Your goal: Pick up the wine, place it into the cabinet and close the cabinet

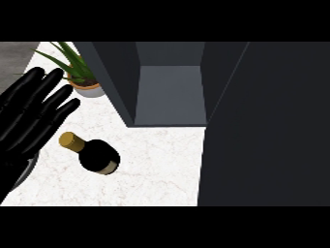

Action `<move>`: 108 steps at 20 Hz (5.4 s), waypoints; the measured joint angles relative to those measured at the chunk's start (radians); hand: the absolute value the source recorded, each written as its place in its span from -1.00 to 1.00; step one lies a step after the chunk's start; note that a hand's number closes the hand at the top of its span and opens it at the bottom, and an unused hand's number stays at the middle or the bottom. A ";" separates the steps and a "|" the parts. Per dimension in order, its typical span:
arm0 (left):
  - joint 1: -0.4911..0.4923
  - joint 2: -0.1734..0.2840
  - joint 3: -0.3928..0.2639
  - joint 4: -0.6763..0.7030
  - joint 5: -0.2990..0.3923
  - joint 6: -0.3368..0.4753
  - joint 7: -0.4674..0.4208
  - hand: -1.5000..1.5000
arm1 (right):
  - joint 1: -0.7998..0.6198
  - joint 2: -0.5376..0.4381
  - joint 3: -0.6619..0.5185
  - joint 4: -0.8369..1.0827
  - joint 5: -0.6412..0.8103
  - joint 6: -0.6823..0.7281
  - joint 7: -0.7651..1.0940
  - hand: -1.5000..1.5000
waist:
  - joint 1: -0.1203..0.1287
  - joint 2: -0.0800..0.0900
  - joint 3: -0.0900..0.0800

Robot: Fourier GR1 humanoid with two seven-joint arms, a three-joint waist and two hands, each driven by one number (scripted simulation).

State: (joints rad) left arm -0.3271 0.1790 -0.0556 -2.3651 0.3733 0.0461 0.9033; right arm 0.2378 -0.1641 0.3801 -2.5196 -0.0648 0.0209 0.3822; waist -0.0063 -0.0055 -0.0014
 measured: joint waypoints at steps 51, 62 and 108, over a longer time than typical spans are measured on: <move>0.163 0.011 0.258 0.926 -0.213 -0.594 -0.812 -1.00 | -0.152 -0.030 0.026 -0.003 0.018 -0.103 0.113 -1.00 | -0.016 0.005 0.000; 0.130 0.016 0.233 1.188 -0.331 -0.612 -1.017 -1.00 | -0.132 -0.046 0.035 -0.008 0.018 -0.100 0.100 -1.00 | -0.019 0.003 0.000; 0.018 -0.102 0.245 1.658 -0.332 -0.623 -1.324 1.00 | -0.106 -0.061 0.031 -0.005 0.016 -0.106 0.076 -1.00 | -0.007 0.000 0.003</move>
State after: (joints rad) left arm -0.3088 0.0768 0.1896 -0.7073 0.0412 -0.5770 -0.4212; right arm 0.1319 -0.2255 0.4107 -2.5245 -0.0485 -0.0846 0.4577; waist -0.0137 -0.0050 0.0015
